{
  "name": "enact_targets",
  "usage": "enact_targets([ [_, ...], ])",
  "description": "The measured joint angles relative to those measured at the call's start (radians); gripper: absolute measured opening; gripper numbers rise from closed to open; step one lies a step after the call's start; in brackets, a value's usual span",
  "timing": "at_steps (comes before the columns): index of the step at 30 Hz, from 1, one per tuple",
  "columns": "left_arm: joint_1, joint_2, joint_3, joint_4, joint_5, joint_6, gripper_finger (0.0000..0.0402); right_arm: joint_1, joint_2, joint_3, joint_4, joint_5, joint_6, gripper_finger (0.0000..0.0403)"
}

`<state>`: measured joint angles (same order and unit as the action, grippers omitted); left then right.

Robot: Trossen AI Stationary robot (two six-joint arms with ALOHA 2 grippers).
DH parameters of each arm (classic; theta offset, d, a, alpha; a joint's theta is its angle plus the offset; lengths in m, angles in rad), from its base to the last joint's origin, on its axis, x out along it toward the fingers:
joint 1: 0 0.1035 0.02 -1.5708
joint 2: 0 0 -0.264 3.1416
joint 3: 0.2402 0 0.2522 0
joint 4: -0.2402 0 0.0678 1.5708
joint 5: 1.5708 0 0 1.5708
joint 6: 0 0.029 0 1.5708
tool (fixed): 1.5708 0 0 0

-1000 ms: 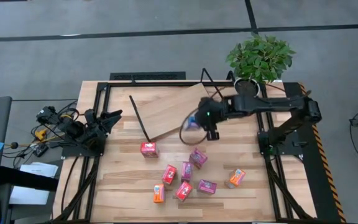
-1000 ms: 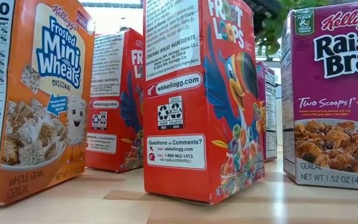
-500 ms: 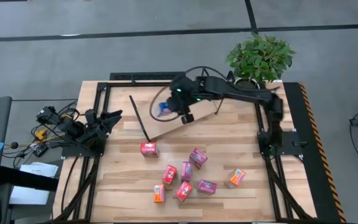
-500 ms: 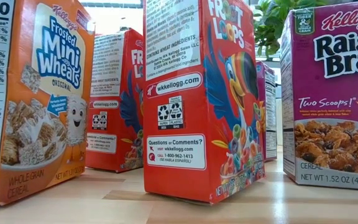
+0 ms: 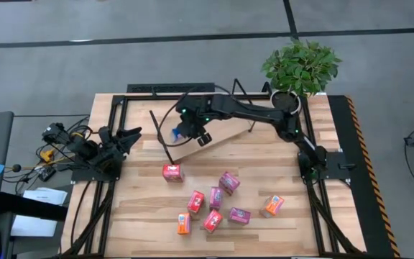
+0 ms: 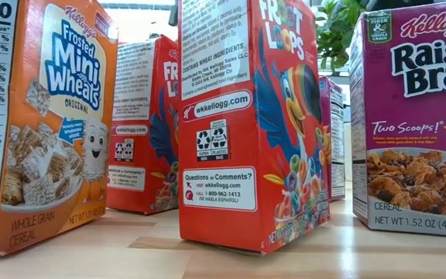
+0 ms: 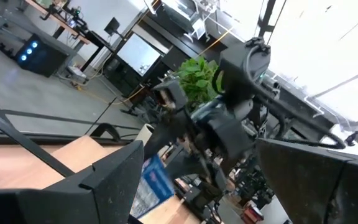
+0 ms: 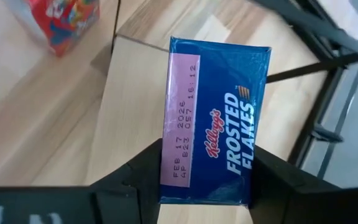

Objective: Stack cereal on shelf
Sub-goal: Put the blue cereal box on the shelf

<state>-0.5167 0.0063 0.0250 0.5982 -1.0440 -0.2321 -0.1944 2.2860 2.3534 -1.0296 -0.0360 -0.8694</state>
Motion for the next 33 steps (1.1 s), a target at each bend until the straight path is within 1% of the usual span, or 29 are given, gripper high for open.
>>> enact_targets([
  [4, 0.0, 0.0, 0.0, -0.019, -0.002, 0.0, 0.03, -0.005, 0.034, 0.0, -0.015, 0.0, -0.003, 0.0195],
  [7, 0.0, 0.0, 0.0, -0.029, -0.002, 0.0, 0.03, -0.008, 0.052, 0.0, -0.009, -0.003, -0.007, 0.0198],
  [20, 0.0, 0.0, 0.0, -0.034, -0.01, 0.003, 0.03, -0.034, 0.059, 0.0, 0.092, 0.0, -0.003, 0.0262],
  [25, 0.0, 0.0, 0.0, -0.036, -0.01, 0.003, 0.03, -0.045, 0.059, 0.0, 0.108, -0.016, -0.004, 0.0264],
  [33, 0.0, 0.0, 0.0, -0.064, -0.011, 0.002, 0.03, -0.061, 0.059, 0.0, 0.193, -0.027, -0.003, 0.0264],
])
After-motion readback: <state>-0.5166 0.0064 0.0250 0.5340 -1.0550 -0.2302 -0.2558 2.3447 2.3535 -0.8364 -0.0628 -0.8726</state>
